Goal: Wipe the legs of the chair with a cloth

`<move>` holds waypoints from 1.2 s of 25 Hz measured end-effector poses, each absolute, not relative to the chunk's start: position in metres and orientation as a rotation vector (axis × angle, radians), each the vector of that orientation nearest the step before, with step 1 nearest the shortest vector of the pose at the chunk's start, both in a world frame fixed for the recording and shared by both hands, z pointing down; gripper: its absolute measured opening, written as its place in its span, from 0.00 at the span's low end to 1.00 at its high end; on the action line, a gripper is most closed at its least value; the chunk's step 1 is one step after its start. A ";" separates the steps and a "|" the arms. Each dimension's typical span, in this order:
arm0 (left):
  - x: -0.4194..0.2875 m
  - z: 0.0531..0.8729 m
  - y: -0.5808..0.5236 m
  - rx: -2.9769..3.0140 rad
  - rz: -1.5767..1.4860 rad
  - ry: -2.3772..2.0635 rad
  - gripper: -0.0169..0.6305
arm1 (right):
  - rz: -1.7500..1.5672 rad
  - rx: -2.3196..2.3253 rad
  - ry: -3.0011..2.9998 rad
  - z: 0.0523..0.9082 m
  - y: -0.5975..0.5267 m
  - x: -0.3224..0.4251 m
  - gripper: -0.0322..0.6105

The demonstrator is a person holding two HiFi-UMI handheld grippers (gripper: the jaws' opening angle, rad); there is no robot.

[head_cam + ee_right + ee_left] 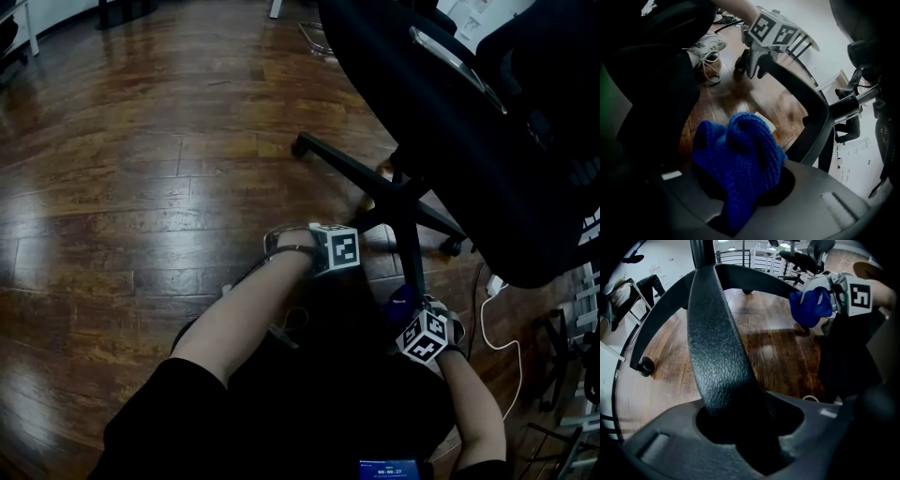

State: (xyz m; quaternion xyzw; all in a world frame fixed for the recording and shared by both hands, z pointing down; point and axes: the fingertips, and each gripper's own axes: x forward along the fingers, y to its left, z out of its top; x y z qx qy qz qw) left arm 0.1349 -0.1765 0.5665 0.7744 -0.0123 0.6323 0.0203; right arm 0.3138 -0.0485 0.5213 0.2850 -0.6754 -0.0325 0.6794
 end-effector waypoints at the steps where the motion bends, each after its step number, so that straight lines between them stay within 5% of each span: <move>1: 0.134 0.566 -0.175 2.397 1.960 -0.034 0.28 | -0.097 0.654 -1.515 0.518 -0.063 0.312 0.17; 13: 0.139 0.567 -0.175 2.410 1.948 -0.004 0.28 | -0.281 0.897 -1.528 0.466 -0.231 0.282 0.17; 30: 0.132 0.562 -0.173 2.384 1.932 -0.032 0.28 | -0.049 0.582 -1.527 0.523 -0.030 0.315 0.17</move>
